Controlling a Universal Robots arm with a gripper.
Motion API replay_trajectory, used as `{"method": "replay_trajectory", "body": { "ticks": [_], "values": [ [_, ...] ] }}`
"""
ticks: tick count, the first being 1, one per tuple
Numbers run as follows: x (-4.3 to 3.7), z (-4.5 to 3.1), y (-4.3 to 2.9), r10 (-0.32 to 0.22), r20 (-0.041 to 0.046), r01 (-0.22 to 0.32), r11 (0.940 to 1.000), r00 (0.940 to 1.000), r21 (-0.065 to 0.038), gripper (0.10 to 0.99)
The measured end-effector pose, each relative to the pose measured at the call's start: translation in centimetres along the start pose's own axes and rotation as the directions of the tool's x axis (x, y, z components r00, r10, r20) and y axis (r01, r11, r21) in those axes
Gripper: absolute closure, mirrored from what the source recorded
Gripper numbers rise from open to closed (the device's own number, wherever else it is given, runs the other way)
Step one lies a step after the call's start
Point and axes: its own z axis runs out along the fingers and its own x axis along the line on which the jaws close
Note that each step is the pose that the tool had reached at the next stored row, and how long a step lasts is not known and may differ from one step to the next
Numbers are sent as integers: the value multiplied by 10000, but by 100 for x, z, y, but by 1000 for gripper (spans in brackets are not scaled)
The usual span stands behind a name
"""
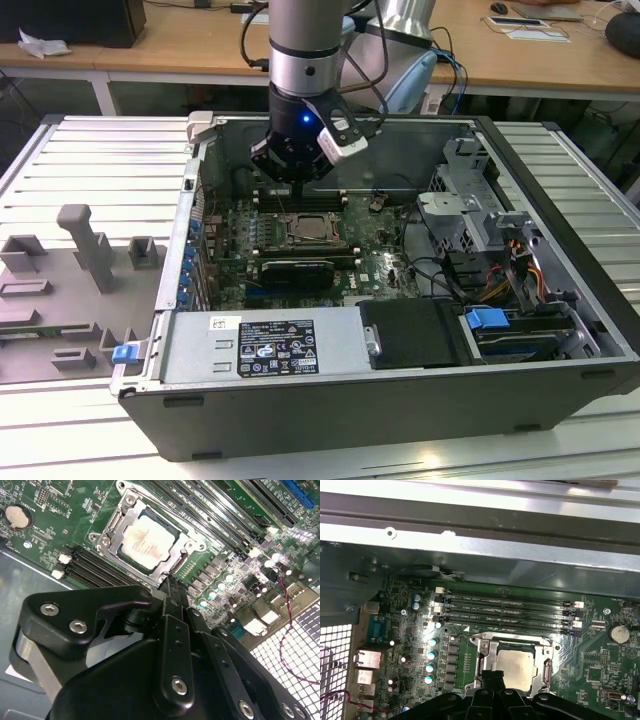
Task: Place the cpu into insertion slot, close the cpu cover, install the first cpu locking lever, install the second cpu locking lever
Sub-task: 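Install the first cpu locking lever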
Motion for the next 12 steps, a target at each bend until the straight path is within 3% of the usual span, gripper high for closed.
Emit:
{"method": "replay_trajectory", "body": {
  "ticks": [12],
  "values": [
    [72, 1, 7, 0, -1, 0, 10000, 10000, 0, 976]
  ]
}}
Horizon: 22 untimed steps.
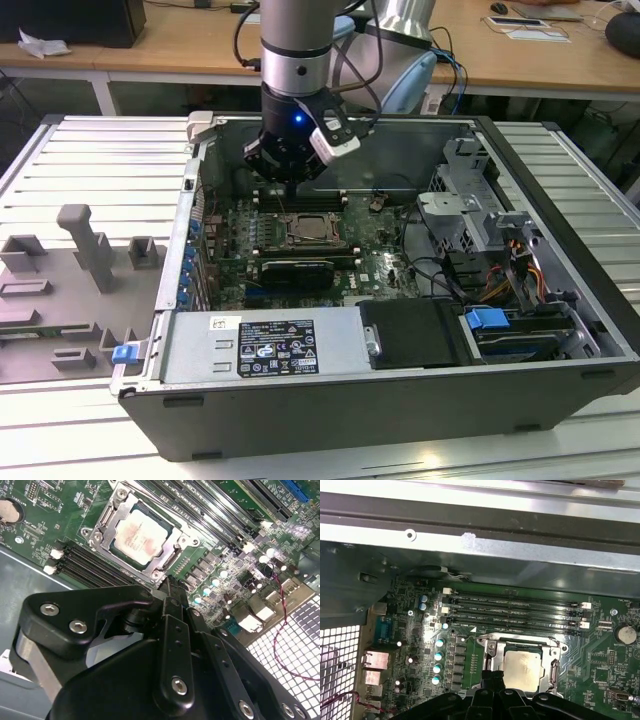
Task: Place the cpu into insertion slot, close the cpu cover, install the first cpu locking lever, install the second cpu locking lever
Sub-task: 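Install the first cpu locking lever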
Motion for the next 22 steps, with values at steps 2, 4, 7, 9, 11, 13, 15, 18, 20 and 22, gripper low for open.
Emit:
{"method": "replay_trajectory", "body": {
  "ticks": [2, 4, 7, 9, 11, 13, 15, 18, 20, 22],
  "values": [
    [9, 0, 1, -1, 0, 1, 10000, 10000, 0, 976],
    [18, 0, 2, 0, 0, 0, 10000, 10000, 0, 976],
    [37, 0, 4, 0, 0, 0, 10000, 10000, 0, 976],
    [45, 1, 4, 0, 0, 0, 10000, 10000, 0, 976],
    [54, 1, 5, 0, 0, 0, 10000, 10000, 0, 976],
    [72, 1, 7, 0, 1, 0, 10000, 10000, 1, 976],
    [86, 1, 8, 0, 2, 0, 10000, 10000, 0, 976],
    [116, 1, 11, -1, 7, 1, 10000, 10000, 1, 976],
    [138, 2, 13, -1, 21, 1, 10000, 10000, 3, 976],
    [152, 1, 14, -1, 47, 1, 10000, 10000, 6, 976]
  ]
}}
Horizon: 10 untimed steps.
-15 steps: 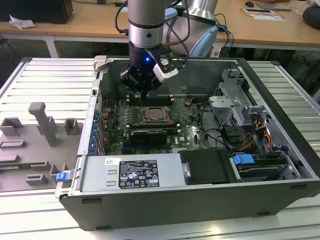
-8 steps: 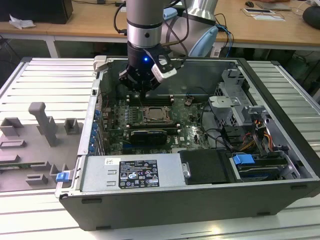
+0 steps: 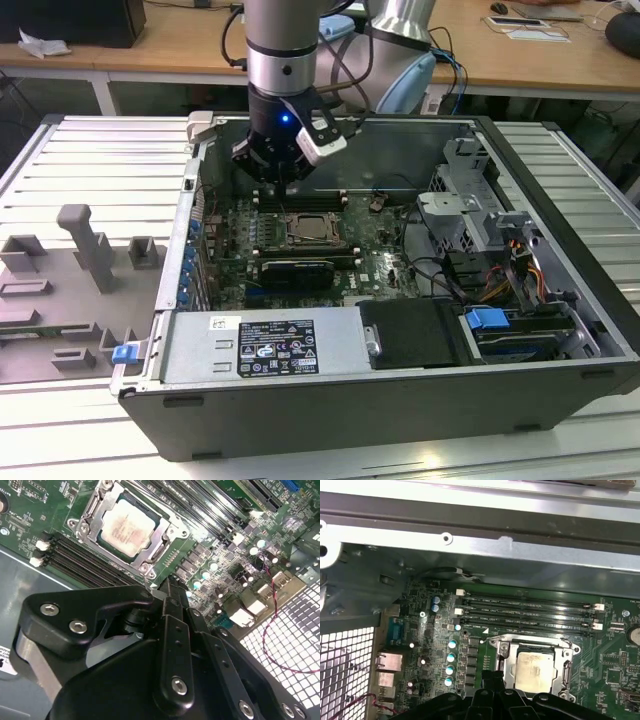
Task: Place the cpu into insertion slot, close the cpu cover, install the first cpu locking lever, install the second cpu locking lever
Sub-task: 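Install the first cpu locking lever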
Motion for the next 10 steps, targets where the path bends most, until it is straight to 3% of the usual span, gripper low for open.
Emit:
{"method": "replay_trajectory", "body": {
  "ticks": [5, 10],
  "values": [
    [32, 3, 7, 51, 147, -51, 10000, 9999, 26, 976],
    [135, 6, 27, 92, 190, -92, 10000, 9998, 31, 976]
  ]
}}
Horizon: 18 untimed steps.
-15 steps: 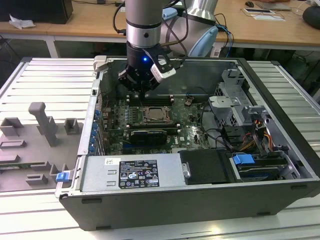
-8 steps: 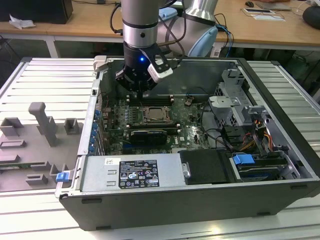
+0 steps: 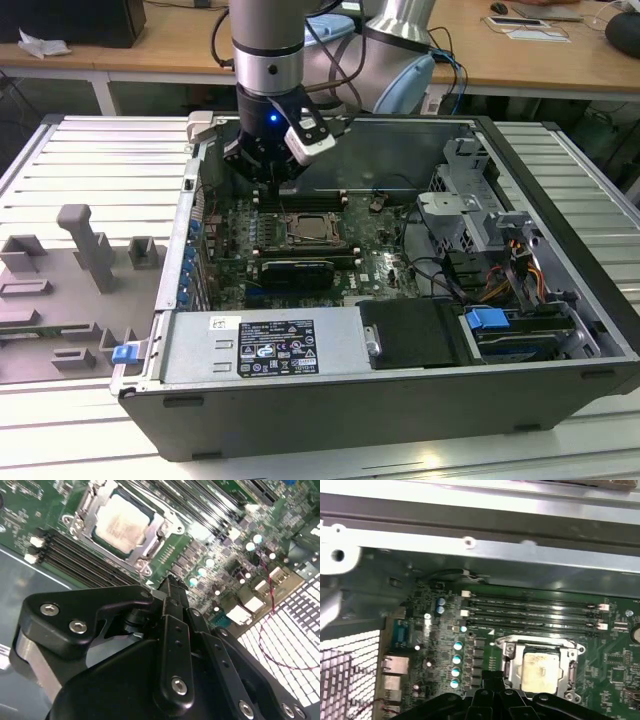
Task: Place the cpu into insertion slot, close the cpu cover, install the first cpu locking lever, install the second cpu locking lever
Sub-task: 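Install the first cpu locking lever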
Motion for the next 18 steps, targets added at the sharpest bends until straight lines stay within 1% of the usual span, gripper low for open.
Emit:
{"method": "replay_trajectory", "body": {
  "ticks": [2, 4, 6, 8, 9, 10, 11, 13, 18],
  "values": [
    [37, 1, 13, 1, 5, -1, 10000, 10000, 2, 976],
    [81, 7, 53, 15, 12, -15, 10000, 10000, 3, 976],
    [83, 19, 96, 35, 13, -35, 10000, 10000, 3, 976],
    [80, 36, 152, 68, 13, -68, 10000, 10000, 3, 976],
    [77, 43, 210, 86, 15, -86, 10000, 10000, 3, 976],
    [74, 45, 250, 88, 14, -88, 10000, 10000, 4, 976],
    [71, 45, 263, 89, 14, -89, 10000, 10000, 4, 976],
    [56, 45, 263, 89, 14, -89, 10000, 10000, 3, 976],
    [-16, 46, 257, 92, 13, -92, 10000, 10000, 5, 976]
  ]
}}
